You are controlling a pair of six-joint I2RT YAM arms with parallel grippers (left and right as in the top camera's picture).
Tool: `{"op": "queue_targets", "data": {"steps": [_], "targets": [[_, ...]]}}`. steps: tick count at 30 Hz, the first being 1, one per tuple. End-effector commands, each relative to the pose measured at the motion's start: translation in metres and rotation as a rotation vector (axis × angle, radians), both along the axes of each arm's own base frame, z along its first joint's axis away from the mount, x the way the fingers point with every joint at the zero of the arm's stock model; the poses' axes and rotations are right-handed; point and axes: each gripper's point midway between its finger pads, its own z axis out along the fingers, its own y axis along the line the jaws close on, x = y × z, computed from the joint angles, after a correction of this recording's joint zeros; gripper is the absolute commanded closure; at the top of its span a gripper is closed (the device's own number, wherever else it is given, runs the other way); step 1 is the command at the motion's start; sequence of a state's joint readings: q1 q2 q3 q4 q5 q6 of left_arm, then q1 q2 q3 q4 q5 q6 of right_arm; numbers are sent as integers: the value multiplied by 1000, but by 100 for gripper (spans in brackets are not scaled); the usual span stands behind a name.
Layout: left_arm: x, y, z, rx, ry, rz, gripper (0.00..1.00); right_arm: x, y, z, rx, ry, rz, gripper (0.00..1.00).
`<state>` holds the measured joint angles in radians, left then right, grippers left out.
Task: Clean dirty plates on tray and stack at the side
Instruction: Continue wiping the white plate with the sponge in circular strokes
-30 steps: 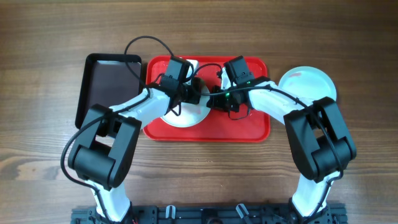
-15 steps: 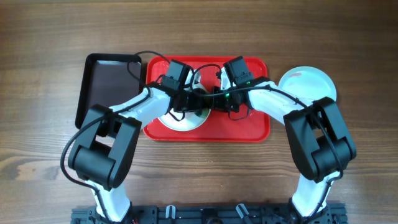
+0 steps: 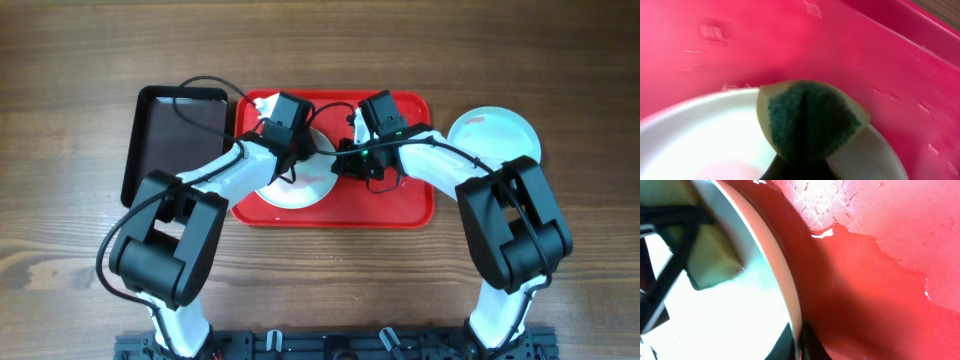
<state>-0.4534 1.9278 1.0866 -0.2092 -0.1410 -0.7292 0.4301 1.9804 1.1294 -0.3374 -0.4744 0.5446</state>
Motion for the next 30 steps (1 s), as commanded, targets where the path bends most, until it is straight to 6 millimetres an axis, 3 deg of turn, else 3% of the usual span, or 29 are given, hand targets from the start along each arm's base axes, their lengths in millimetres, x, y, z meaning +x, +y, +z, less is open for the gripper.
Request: {"op": "queue_targets", "data": {"steps": [1,10,23,30], "targets": [[-22,65,-28,199,52,299,96,-14,-3,-21,-42,44,26,96],[-51,81,-26,212,141,438,96,-14,-3,-21,-44,46,27,96],[-92,75,-27,185,336,400,96,-14,-3,-21,-44,47,26,96],[-120,80,-21,171,430,511,96,-14,-3,-21,-43,47,24,96]]}}
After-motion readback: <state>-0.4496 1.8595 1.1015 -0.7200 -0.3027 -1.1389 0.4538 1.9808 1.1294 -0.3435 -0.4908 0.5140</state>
